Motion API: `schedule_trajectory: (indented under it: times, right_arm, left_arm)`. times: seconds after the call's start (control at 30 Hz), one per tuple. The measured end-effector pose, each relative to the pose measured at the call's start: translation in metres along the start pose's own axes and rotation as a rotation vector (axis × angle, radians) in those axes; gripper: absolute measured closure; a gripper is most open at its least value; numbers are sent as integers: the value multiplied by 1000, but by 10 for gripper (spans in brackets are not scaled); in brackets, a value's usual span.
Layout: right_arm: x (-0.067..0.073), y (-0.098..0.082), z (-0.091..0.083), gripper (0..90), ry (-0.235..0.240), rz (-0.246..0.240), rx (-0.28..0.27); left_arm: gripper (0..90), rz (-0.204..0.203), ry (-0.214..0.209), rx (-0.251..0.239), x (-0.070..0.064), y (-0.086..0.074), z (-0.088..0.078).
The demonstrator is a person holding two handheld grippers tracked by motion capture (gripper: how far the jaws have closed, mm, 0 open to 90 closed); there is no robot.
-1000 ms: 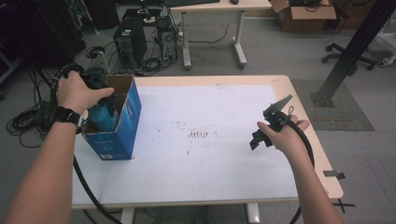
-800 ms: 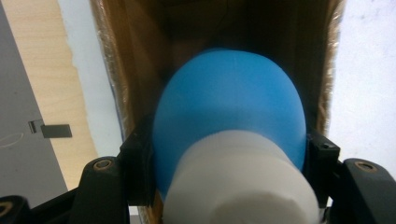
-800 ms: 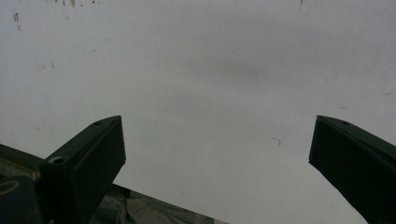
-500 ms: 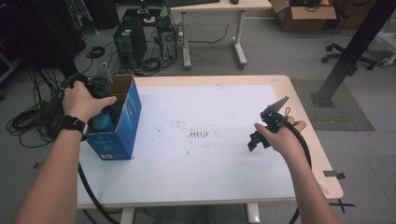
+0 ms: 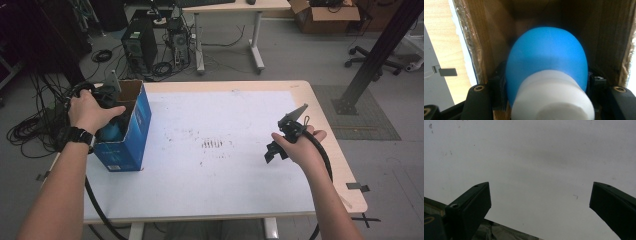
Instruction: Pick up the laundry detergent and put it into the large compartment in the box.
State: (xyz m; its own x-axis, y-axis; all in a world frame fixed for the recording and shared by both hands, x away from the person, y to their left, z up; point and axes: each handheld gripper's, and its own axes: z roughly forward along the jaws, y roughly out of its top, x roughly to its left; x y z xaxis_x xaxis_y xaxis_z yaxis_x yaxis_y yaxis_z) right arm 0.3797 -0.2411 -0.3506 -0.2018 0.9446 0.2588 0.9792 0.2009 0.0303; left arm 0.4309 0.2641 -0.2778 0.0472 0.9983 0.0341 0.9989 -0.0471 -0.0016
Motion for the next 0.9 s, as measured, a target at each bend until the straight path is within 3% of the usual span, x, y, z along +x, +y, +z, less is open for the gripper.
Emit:
schedule_trajectory:
  times: [0.53, 0.9]
  right_arm:
    - [0, -1, -2, 37, 1, -4, -2]
    - [1, -2, -4, 37, 3, -4, -3]
  left_arm:
    - [363, 2, -6, 18, -2, -1, 1]
    - [320, 1, -1, -6, -3, -2, -8]
